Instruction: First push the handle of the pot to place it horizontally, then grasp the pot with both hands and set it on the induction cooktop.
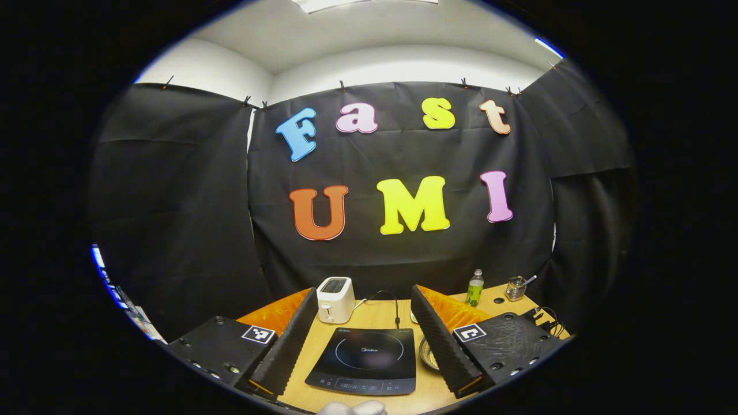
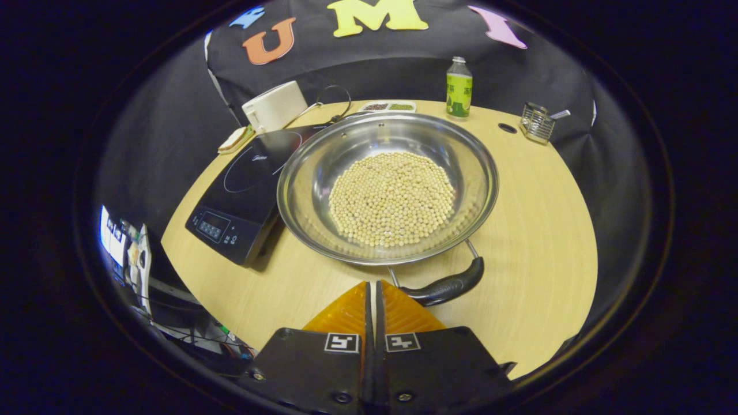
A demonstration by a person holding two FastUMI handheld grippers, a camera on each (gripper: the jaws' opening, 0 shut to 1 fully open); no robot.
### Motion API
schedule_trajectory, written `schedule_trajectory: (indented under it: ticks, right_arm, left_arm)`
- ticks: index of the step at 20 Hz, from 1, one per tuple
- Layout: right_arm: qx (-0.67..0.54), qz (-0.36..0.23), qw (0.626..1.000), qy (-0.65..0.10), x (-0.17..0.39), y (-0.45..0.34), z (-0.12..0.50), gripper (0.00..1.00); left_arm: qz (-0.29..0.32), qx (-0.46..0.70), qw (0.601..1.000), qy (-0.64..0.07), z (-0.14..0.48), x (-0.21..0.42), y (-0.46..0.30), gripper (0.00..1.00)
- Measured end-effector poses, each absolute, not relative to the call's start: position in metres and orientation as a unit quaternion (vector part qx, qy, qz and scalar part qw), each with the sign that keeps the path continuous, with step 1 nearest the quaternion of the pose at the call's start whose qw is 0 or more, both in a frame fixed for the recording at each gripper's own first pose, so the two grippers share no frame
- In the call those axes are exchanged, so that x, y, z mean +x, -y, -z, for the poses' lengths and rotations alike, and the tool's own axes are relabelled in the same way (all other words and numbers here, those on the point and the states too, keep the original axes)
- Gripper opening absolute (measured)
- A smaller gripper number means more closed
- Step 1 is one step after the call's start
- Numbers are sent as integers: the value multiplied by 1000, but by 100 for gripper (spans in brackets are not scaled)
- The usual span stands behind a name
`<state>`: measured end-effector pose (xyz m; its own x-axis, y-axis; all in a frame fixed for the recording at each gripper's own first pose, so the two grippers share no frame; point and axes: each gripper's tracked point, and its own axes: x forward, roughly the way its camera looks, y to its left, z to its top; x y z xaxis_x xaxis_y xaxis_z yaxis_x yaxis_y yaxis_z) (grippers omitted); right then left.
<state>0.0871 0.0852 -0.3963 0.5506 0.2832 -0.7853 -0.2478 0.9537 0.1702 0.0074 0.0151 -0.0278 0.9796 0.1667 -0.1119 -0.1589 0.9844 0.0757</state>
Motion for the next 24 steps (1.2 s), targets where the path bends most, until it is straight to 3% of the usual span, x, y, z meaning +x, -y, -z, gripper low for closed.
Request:
schedule_trajectory:
  ticks: [12,24]
  right_arm:
    - [53,-108,886,-447,95,-59,398,3]
    - [31,-142,875,-461,122,-24,398,4]
  left_arm:
    - [-79,40,994,-64,30,-6,-22,96]
    - [-152,45,984,-83,30,-11,-17,96]
